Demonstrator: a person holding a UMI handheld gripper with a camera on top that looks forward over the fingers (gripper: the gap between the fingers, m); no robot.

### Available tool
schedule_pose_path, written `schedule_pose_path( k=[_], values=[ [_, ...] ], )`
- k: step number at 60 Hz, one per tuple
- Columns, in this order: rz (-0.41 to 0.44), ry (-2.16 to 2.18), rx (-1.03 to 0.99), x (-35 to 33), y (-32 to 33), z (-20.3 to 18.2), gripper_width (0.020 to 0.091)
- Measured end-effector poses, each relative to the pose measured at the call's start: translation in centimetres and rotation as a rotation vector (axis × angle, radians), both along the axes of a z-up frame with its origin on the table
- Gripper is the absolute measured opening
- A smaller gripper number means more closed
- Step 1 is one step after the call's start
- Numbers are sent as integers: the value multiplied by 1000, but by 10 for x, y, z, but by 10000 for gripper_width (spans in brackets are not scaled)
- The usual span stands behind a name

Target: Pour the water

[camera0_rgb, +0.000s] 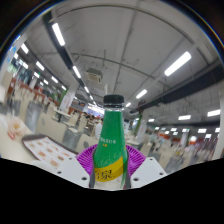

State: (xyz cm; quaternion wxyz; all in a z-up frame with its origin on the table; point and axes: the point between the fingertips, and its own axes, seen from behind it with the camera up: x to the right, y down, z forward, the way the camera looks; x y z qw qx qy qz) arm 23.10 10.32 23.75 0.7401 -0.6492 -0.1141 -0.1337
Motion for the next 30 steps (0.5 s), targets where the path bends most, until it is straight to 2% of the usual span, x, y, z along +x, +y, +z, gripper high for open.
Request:
schedule_pose_path(
  k=[3,4,6,13,20,30],
  values=[
    [68,225,-57,3,2,-23,401],
    [56,269,-56,-14,-3,-46,404],
    [101,315,-109,14,6,-55,403],
    [106,358,-166,22,10,-102,403],
    [164,398,-196,15,14,-124,403],
    [172,342,-239,22,20,-143,406]
  ],
)
